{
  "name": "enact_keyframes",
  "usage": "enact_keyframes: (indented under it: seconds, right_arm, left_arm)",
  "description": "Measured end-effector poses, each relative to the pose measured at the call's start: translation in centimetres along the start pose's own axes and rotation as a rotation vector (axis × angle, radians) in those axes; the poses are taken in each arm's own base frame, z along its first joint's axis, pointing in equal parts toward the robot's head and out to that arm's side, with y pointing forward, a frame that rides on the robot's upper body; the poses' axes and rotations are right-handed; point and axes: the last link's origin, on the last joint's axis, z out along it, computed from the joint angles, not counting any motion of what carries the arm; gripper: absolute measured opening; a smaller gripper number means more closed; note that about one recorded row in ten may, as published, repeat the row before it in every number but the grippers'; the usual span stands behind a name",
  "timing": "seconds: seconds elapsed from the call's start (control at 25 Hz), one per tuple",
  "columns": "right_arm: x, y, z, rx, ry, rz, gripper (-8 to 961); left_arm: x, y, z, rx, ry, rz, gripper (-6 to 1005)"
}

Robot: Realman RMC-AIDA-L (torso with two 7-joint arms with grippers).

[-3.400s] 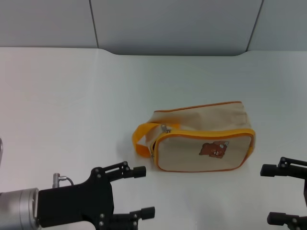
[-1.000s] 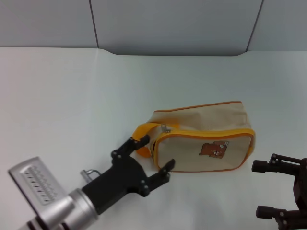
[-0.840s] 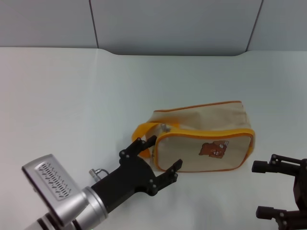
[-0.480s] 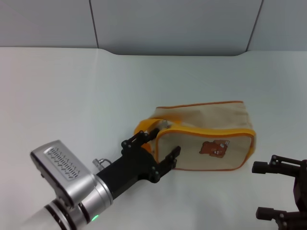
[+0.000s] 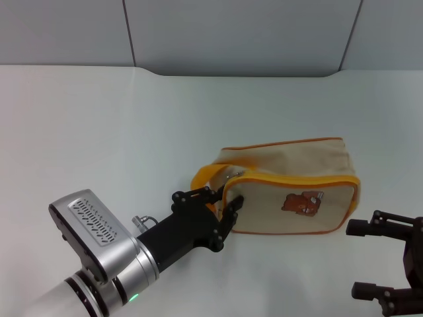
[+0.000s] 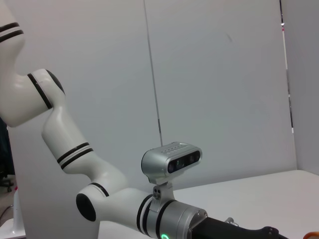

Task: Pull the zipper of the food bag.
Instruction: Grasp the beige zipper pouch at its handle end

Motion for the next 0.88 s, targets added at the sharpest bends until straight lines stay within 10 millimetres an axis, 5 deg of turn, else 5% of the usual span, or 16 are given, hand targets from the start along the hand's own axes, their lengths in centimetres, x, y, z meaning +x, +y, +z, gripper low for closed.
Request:
enact_keyframes:
  seconds: [0.48, 0.88]
  right_arm:
    - [0.1, 0.1, -0.1, 0.005, -0.001, 0.002, 771]
    - [-0.1, -0.7, -0.4, 0.246, -0.168, -0.061, 764]
  left_arm:
    - [0.6, 0.5, -0.3, -0.030, 0.049, 0.012, 107]
    - [2.2, -0.6, -0.8, -0.045, 0.163, 0.165, 73]
